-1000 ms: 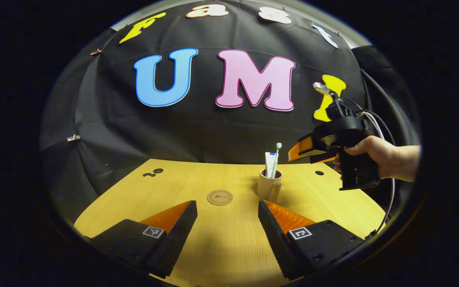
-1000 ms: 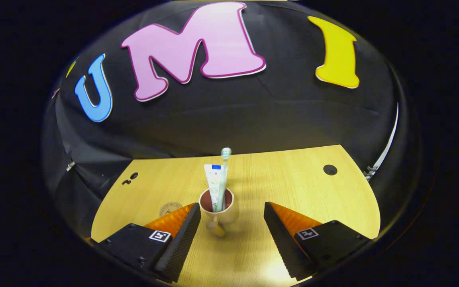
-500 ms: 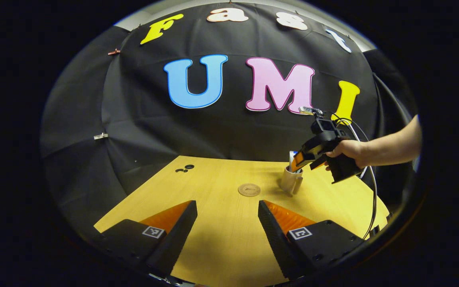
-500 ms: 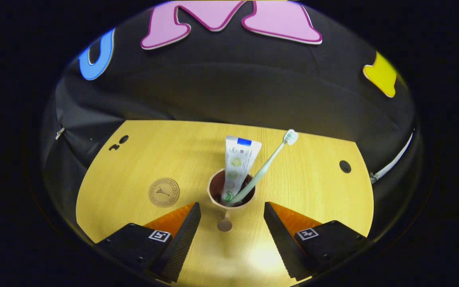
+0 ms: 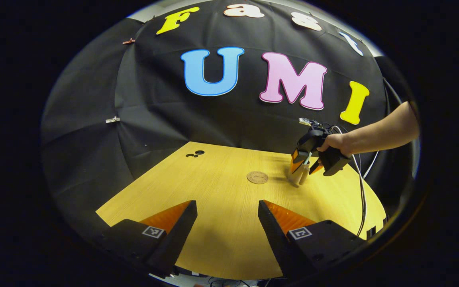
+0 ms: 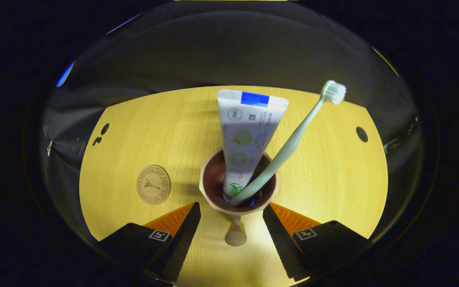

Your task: Put the toothbrush and toothpaste on the desktop into the cup, then pick up the cup and place it on the coaster on the desktop.

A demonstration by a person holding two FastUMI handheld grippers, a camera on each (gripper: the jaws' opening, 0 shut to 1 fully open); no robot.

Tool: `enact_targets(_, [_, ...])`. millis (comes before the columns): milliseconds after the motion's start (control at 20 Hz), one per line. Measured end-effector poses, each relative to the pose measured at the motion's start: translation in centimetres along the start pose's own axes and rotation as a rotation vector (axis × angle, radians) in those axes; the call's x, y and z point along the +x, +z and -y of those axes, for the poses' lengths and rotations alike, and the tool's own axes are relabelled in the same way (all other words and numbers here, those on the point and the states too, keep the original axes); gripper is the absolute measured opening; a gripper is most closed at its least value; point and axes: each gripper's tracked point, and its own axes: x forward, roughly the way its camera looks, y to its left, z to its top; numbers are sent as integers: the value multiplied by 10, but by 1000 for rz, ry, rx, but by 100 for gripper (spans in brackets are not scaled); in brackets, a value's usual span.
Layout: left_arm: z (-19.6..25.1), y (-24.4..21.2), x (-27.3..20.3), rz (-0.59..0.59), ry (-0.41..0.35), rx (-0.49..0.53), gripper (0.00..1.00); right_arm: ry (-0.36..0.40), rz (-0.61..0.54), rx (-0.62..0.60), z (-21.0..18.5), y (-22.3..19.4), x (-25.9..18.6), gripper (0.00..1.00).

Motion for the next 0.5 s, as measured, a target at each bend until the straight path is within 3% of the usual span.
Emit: enact_targets(500, [1,-8,14,-38,-9,-14,98,-53,-66,-34,14,-3,29,83])
